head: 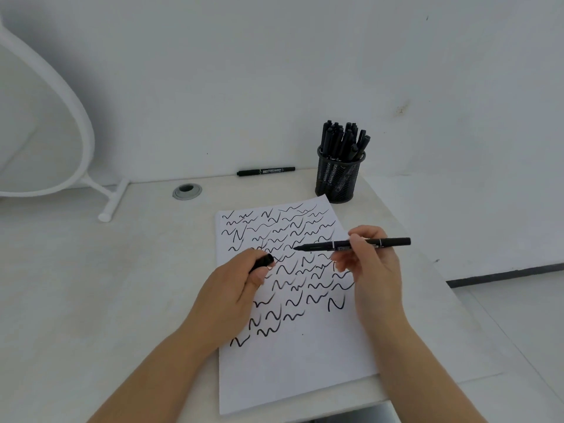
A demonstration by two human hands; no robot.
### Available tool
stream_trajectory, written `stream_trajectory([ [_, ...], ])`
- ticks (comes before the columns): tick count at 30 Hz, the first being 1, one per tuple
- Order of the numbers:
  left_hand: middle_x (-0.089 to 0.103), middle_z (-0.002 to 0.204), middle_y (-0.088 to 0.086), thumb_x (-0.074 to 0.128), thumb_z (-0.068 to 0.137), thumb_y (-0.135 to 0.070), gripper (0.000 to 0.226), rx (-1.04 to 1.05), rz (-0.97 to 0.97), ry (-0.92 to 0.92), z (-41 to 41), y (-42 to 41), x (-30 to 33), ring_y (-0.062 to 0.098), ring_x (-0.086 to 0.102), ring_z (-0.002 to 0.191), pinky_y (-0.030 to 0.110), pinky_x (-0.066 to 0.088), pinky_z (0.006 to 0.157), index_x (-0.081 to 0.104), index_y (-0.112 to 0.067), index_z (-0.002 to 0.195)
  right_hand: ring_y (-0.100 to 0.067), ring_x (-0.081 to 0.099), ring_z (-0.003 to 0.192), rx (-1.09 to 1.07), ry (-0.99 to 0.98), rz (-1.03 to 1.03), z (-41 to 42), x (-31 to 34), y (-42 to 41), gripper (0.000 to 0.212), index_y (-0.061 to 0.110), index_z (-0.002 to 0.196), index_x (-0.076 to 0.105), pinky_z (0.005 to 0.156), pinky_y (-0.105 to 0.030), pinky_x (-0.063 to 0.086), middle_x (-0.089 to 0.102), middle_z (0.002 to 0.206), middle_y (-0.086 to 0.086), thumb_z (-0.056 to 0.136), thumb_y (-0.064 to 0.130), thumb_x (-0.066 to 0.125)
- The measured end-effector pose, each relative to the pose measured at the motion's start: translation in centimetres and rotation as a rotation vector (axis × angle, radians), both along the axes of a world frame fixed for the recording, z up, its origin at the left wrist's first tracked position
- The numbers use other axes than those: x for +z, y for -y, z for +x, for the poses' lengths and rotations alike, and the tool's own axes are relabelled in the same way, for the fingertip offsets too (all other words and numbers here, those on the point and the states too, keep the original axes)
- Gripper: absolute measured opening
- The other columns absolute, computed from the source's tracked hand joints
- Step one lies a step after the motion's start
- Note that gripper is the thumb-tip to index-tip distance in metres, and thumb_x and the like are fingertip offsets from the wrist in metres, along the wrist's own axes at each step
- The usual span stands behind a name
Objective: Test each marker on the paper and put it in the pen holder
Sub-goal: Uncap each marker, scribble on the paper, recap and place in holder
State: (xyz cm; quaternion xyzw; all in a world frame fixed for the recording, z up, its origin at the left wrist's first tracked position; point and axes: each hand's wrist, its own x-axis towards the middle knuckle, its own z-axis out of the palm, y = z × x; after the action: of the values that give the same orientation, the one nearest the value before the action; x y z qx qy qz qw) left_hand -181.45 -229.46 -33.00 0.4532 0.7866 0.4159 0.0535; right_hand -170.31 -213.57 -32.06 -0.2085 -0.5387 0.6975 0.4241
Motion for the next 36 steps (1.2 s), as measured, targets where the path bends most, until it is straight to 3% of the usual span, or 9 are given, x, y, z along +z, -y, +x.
stream_trajectory([
  [2,0.056,0.072,-0.020,0.042,0.096,-0.024,0.016,-0.017,-0.032,-0.022,-0.1,-0.1,0.0,-0.007,0.049,0.067,0.009,0.034,0.058,0.057,-0.025,0.102,-0.011,0.052,0.047,0.009,-0.017,0.022,0.1,-0.3,-0.2,0.003,0.015,0.079,0.052,0.050,-0.018,0.043,0.060,0.050,0.000,0.081,0.012,0.053],
  [9,0.061,0.073,-0.019,0.049,0.092,-0.030,0.013,-0.046,-0.082,-0.015,0.1,-0.2,0.1,-0.010,0.049,0.066,0.006,0.035,0.060,0.055,-0.041,0.089,-0.012,0.047,0.047,0.109,-0.056,-0.058,0.1,-0.7,-0.4,0.014,0.015,0.073,0.053,0.050,-0.020,0.041,0.057,0.051,-0.001,0.086,0.010,0.053],
  [12,0.060,0.072,-0.017,0.048,0.092,-0.031,0.011,-0.037,-0.069,-0.014,0.0,-0.2,0.2,-0.008,0.048,0.064,0.008,0.035,0.059,0.057,-0.038,0.089,-0.013,0.047,0.046,0.148,-0.096,-0.115,0.2,-0.7,-0.5,0.020,0.011,0.074,0.051,0.047,-0.018,0.040,0.057,0.050,-0.001,0.092,0.007,0.043],
  [21,0.060,0.072,-0.016,0.049,0.092,-0.029,0.013,-0.048,-0.084,-0.011,0.1,-0.1,0.2,-0.007,0.047,0.063,0.009,0.034,0.057,0.055,-0.040,0.088,-0.012,0.048,0.046,0.193,-0.004,-0.092,0.0,-0.6,-0.1,0.023,0.010,0.072,0.051,0.046,-0.018,0.040,0.056,0.049,-0.001,0.091,0.001,0.043],
  [26,0.057,0.069,-0.016,0.049,0.091,-0.037,0.009,-0.062,-0.102,-0.016,0.1,-0.1,0.1,-0.008,0.046,0.064,0.007,0.033,0.058,0.057,-0.038,0.086,-0.012,0.051,0.049,0.215,0.071,0.024,0.0,-0.7,0.3,0.019,0.012,0.072,0.053,0.049,-0.019,0.042,0.057,0.050,0.001,0.088,0.003,0.051],
  [31,0.055,0.067,-0.013,0.038,0.087,-0.046,0.027,-0.076,-0.086,-0.036,0.2,-0.2,-0.1,0.001,0.046,0.068,0.012,0.032,0.058,0.061,-0.032,0.089,-0.011,0.054,0.050,0.276,0.130,0.146,0.2,-0.5,0.9,0.014,0.011,0.076,0.051,0.052,-0.017,0.045,0.062,0.053,0.000,0.085,0.003,0.058],
  [36,0.051,0.060,-0.016,0.040,0.087,-0.040,0.023,-0.052,0.002,0.074,0.5,-0.1,0.1,0.004,0.044,0.055,0.014,0.031,0.051,0.060,-0.033,0.079,-0.009,0.053,0.049,0.347,0.126,0.190,0.3,-0.4,0.9,0.006,0.011,0.072,0.053,0.048,-0.012,0.040,0.061,0.053,0.001,0.076,0.014,0.056],
])
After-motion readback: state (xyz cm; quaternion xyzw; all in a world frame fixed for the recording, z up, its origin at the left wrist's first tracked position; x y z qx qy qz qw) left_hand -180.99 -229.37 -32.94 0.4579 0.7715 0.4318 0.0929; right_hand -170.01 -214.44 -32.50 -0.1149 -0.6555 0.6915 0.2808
